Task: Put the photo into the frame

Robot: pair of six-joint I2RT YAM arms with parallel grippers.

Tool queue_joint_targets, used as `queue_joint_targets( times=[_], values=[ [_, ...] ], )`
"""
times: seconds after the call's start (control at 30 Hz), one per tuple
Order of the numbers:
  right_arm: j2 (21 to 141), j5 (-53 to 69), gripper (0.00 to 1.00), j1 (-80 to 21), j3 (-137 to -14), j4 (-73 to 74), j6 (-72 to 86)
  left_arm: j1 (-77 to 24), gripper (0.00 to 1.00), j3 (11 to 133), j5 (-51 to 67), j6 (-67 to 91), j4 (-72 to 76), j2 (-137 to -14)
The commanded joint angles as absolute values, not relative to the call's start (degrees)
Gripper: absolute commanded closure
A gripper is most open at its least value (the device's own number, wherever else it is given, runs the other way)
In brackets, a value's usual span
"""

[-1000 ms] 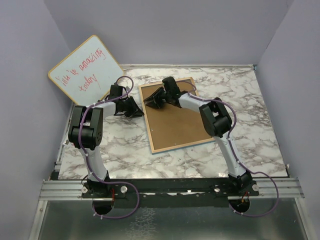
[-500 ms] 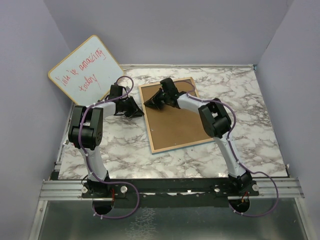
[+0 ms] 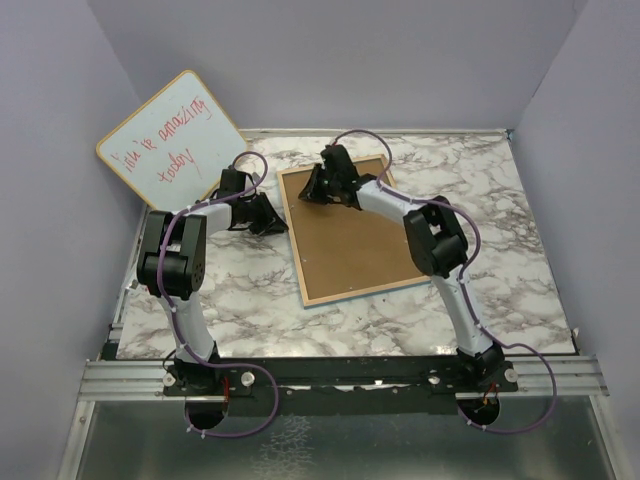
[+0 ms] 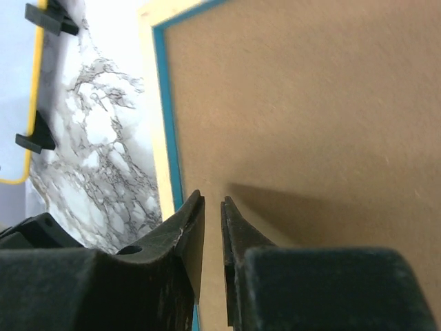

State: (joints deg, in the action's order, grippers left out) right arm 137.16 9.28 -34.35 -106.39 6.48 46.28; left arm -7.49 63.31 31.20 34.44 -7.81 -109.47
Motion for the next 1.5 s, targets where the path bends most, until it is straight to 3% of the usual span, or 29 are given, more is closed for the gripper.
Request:
queue_joint_targets(
  times=[0.0, 0.13, 0.37, 0.57, 0.77, 0.97, 1.13, 1.3, 1.47],
  values=[
    [140.3, 10.4, 0.77, -35.6, -113.2, 9.8, 33.4, -8.2, 0.79, 62.9, 28.0, 32.3, -11.8, -112.2],
    [141.6, 7.9, 0.72, -37.6, -114.7, 11.3, 28.1, -8.2, 0.79, 63.1, 28.0, 32.2, -12.0, -112.2],
    [142.8, 2.1, 0.71, -40.1, -115.4, 14.2, 20.0, -8.2, 0.79, 63.0, 27.9, 32.0, -12.0, -112.3],
    [143.8, -2.3, 0.78, -41.5, -116.2, 15.2, 16.4, -8.2, 0.79, 62.8, 27.9, 31.9, -12.1, -112.3],
    [142.9, -3.1, 0.94, -41.7, -114.5, 14.1, 16.5, -8.2, 0.79, 62.8, 27.9, 31.9, -12.0, -112.3],
    [141.3, -3.9, 0.99, -41.7, -112.2, 12.3, 16.8, -8.2, 0.79, 62.8, 27.9, 31.8, -12.1, -112.2],
    [136.7, -6.3, 0.98, -41.7, -107.2, 7.6, 17.4, -8.2, 0.79, 62.8, 27.8, 31.9, -12.0, -112.3],
    [135.4, -7.5, 0.83, -41.7, -106.6, 6.6, 17.7, -8.2, 0.79, 62.8, 27.9, 31.8, -12.0, -112.3],
    [137.4, -3.9, 0.80, -41.7, -108.4, 8.0, 17.1, -8.2, 0.79, 62.8, 27.9, 31.7, -12.1, -112.4]
  ],
)
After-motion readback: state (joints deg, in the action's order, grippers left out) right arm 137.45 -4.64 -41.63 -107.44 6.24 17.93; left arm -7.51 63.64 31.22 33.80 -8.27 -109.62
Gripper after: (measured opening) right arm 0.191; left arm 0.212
